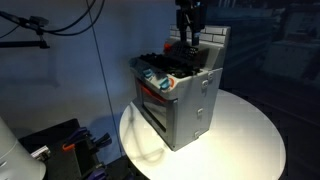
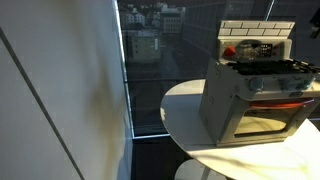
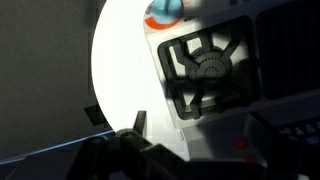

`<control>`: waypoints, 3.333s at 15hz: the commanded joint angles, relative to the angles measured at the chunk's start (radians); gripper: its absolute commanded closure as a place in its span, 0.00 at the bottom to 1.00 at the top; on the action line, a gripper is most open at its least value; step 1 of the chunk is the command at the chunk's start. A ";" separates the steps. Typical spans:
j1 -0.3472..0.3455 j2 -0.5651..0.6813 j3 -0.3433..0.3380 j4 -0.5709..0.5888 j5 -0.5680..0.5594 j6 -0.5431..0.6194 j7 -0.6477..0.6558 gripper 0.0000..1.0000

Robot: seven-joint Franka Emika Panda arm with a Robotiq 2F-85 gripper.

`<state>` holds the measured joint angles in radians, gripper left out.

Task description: Press the top right orange button on the stove

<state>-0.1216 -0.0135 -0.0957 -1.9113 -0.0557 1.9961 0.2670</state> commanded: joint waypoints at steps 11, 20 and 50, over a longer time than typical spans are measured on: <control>-0.005 0.106 -0.019 0.024 0.138 0.217 -0.177 0.00; -0.005 0.145 -0.018 0.029 0.138 0.279 -0.180 0.00; -0.004 0.261 -0.004 0.141 0.164 0.269 -0.181 0.00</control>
<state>-0.1210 0.2251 -0.1025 -1.8105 0.0912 2.2745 0.1118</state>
